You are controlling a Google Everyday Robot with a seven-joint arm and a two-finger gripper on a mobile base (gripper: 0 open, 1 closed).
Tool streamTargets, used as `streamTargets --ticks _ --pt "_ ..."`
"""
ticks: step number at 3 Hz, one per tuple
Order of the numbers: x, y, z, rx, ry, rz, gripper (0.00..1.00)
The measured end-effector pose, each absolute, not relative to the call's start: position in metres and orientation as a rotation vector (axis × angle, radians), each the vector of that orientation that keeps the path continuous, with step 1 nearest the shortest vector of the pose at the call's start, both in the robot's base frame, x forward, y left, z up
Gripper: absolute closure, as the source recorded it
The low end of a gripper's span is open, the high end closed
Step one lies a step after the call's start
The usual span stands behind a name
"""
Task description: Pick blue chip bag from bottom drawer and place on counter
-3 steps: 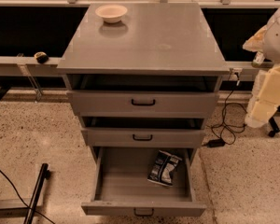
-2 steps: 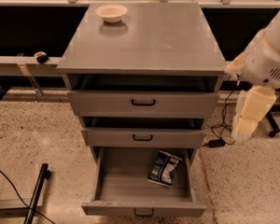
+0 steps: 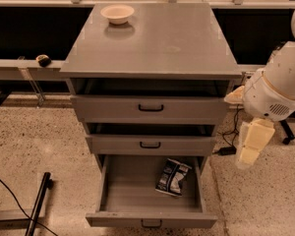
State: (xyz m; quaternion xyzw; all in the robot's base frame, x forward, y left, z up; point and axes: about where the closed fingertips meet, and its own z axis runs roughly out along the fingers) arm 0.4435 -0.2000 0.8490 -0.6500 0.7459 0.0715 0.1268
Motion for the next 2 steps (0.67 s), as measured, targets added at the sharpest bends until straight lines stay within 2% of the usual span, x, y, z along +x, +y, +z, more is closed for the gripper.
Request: streamTargets --ticks 2 --pt "0.446 -0.175 0.826 -1.961 2.117 0.13 0.0"
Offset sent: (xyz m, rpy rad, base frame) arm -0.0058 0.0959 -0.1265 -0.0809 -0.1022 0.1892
